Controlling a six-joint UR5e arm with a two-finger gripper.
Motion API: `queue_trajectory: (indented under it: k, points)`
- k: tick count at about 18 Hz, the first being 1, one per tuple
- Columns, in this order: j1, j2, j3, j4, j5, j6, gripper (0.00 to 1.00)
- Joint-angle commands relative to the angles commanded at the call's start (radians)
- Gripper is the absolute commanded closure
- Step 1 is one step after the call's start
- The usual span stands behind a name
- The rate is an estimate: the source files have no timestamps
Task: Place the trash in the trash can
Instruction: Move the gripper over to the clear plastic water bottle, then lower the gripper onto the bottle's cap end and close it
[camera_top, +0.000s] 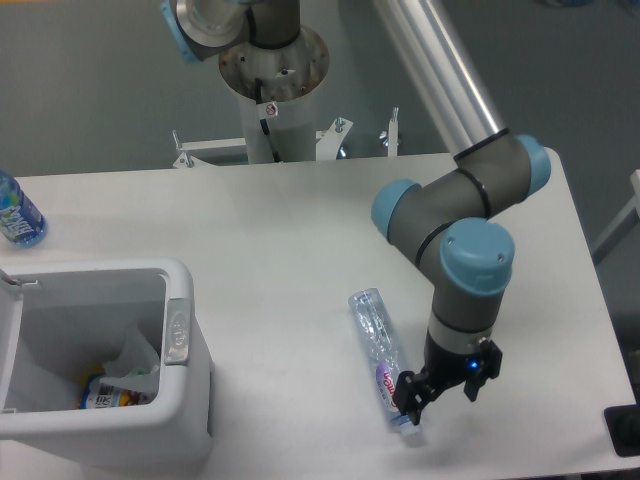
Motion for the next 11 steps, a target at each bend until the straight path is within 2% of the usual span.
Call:
queue_trajectory:
  k: [7, 11]
  points:
    - [-0.009, -0.028, 0.028, 0.026, 0.022, 0.002, 0.00]
    - [-0.011, -0.031, 0.022, 0.038, 0.023, 0.002, 0.00]
